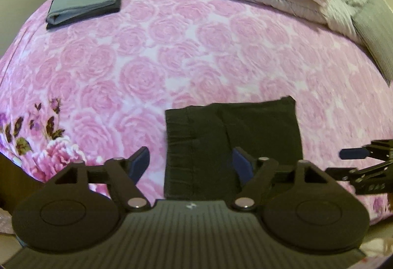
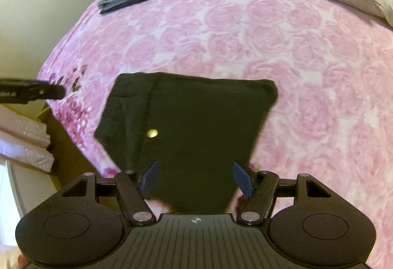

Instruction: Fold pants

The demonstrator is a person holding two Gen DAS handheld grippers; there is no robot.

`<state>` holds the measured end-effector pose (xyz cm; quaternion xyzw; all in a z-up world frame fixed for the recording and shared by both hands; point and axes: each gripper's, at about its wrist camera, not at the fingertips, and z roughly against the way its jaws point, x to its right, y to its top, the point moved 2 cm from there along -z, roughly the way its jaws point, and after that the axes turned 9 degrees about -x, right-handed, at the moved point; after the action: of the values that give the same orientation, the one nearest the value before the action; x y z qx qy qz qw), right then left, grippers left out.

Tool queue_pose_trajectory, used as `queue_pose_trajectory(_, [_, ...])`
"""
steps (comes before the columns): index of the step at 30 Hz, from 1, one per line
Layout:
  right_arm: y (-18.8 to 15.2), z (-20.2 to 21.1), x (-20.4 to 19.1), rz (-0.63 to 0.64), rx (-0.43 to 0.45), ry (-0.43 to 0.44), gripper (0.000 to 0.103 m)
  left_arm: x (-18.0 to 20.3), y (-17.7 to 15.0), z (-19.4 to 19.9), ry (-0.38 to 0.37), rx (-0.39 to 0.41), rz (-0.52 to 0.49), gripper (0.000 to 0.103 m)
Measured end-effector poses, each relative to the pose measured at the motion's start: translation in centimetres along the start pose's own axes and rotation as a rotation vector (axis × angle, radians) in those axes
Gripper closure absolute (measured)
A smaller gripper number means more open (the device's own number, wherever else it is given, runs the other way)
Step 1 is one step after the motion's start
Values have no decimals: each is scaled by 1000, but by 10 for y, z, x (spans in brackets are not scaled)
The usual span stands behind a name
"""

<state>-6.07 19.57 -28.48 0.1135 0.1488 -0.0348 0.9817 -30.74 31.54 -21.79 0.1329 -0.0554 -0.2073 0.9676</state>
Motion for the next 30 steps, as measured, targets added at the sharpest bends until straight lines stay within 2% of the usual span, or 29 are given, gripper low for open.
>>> queue_pose_trajectory(3, [2,-11,30,-81,-3,7,39,-23,-6,-30,-80,-19,57,26])
queue_pose_trajectory(8, [3,-38,79,-258,-9,74,39,-51,-12,-98,-211,-66,130,24])
queue_pose_trajectory(14, [2,-74,119,-418,6,167,36,-69,-8,-163,-364,-111,138,22])
queue_pose_trajectory(21, [2,-114,132,-457,38,295,37,-85,-9,-212,-523,-148,149,20])
queue_pose_trajectory(26, [3,-135,134,-474,59,377,37,-81,-2,-224,-577,-134,131,20])
queue_pose_trajectory(28, [7,-138,132,-476,62,386,53,-73,0,-224,-558,-124,136,20])
queue_pose_trajectory(29, [10,-140,129,-466,52,391,65,-69,0,-223,-542,-119,140,23])
queue_pose_trajectory(30, [12,-140,128,-469,45,377,67,-68,0,-222,-532,-116,145,33])
